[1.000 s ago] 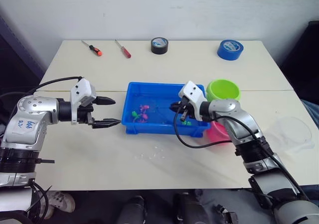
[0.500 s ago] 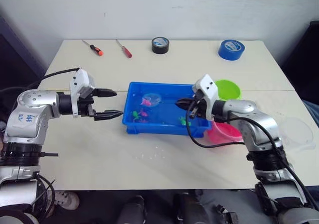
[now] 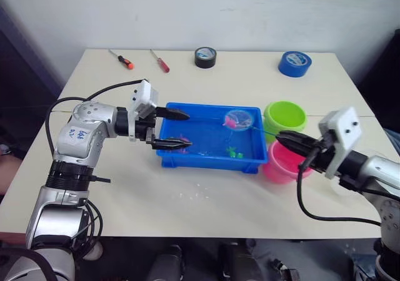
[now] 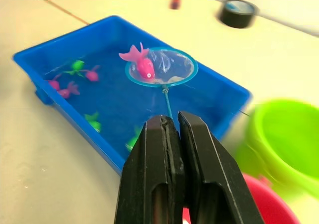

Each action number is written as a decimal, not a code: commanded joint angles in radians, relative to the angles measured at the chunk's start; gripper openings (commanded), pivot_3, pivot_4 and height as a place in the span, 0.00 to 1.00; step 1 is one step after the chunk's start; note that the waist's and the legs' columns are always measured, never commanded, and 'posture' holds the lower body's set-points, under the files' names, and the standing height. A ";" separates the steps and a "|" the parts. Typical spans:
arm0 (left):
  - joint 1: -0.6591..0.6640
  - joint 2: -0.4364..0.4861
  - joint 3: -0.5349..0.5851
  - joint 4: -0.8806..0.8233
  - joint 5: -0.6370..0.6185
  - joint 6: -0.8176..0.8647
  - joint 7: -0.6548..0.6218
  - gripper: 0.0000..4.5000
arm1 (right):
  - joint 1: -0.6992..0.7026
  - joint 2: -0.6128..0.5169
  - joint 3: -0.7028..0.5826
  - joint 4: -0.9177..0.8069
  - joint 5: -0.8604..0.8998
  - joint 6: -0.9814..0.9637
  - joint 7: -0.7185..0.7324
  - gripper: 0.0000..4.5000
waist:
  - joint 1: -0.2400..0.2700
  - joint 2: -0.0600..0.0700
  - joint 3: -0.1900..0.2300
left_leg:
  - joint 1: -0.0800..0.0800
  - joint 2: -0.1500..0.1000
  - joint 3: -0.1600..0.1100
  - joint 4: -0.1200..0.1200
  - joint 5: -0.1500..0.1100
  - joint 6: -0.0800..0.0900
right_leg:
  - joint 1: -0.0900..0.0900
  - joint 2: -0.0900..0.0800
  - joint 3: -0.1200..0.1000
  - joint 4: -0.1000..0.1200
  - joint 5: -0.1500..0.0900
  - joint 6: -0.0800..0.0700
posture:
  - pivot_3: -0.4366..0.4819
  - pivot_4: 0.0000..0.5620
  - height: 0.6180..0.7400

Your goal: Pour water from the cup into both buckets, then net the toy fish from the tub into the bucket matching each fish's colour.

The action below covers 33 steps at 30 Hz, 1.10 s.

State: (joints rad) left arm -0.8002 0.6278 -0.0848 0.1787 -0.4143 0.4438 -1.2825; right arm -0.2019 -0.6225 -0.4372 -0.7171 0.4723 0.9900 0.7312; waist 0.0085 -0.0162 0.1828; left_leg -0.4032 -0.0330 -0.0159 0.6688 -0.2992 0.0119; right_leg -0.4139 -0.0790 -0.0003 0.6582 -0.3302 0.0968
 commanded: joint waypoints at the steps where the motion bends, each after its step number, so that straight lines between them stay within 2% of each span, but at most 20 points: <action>1: -0.089 -0.070 -0.040 0.077 0.006 -0.056 -0.065 0.99 | 0.176 0.003 -0.344 -0.225 0.083 0.097 -0.020 0.00 | 0.000 0.000 0.000 | 0.000 0.000 0.000 0.000 0.000 0.000 | 0.000 0.000 0.000 0.000 0.000 0.000 | 0.48 0.27 0.97; 5: -0.123 -0.105 -0.070 0.151 0.034 -0.117 -0.108 0.99 | 0.324 0.032 -0.523 -0.311 0.123 0.110 -0.009 0.00 | 0.001 0.000 0.000 | 0.001 0.000 0.001 -0.001 0.001 0.001 | 0.001 0.001 0.001 0.001 0.000 0.000 | 0.48 0.27 0.97; 8: -0.147 -0.130 -0.076 0.202 0.051 -0.154 -0.129 0.99 | 0.460 0.038 -0.596 -0.330 0.149 0.041 -0.011 0.00 | 0.006 0.000 0.000 | 0.004 0.000 0.001 -0.001 0.001 0.002 | 0.003 0.001 0.002 0.000 0.000 0.000 | 0.48 0.27 0.97; 11: -0.160 -0.150 -0.078 0.241 0.063 -0.181 -0.140 0.99 | 0.629 0.011 -0.572 -0.330 0.055 -0.144 -0.006 0.00 | 0.011 0.000 0.000 | 0.004 0.000 0.002 -0.002 0.000 0.004 | 0.004 0.001 0.002 0.000 0.000 0.000 | 0.48 0.27 0.97; 16: -0.167 -0.177 -0.077 0.274 0.082 -0.212 -0.144 0.99 | 0.812 -0.062 -0.447 -0.319 -0.291 -0.528 0.001 0.00 | 0.007 0.000 0.000 | 0.010 -0.001 0.007 -0.002 -0.001 0.005 | 0.006 0.001 0.006 -0.002 0.000 0.001 | 0.48 0.27 0.97; 20: -0.173 -0.189 -0.066 0.288 0.088 -0.214 -0.135 0.99 | 0.884 -0.101 -0.385 -0.232 -0.538 -0.843 -0.002 0.00 | 0.005 0.000 0.000 | 0.013 -0.001 0.007 -0.003 -0.001 0.005 | 0.008 0.002 0.007 -0.003 0.000 0.001 | 0.48 0.27 0.97; 25: -0.183 -0.187 -0.058 0.305 0.093 -0.218 -0.130 0.99 | 0.907 -0.195 -0.409 -0.066 -0.863 -1.296 -0.075 0.00 | 0.006 -0.002 0.001 | 0.014 -0.001 0.008 -0.003 0.001 0.003 | 0.009 0.002 0.007 -0.003 -0.001 0.002 | 0.48 0.27 0.97; 28: -0.186 -0.185 -0.056 0.309 0.096 -0.219 -0.130 0.99 | 0.890 -0.220 -0.413 0.006 -0.957 -1.424 -0.107 0.00 | 0.007 -0.002 0.001 | 0.015 -0.001 0.008 -0.003 0.001 0.001 | 0.010 0.002 0.007 -0.004 -0.001 0.002 | 0.48 0.27 0.97; 33: -0.195 -0.186 -0.051 0.324 0.104 -0.229 -0.126 0.99 | 0.820 -0.239 -0.411 0.087 -1.003 -1.514 -0.141 0.00 | 0.006 -0.002 0.001 | 0.015 -0.001 0.008 -0.003 0.001 0.001 | 0.011 0.002 0.007 -0.004 -0.001 0.002 | 0.48 0.27 0.97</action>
State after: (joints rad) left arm -0.9691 0.4394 -0.1599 0.5037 -0.3106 0.2303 -1.4105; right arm 0.6324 -0.8470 -0.8164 -0.6368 -0.5136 -0.4869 0.6156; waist 0.0140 -0.0182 0.1835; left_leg -0.3876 -0.0338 -0.0080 0.6658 -0.2977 0.0130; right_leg -0.4027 -0.0773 0.0065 0.6541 -0.3308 0.0984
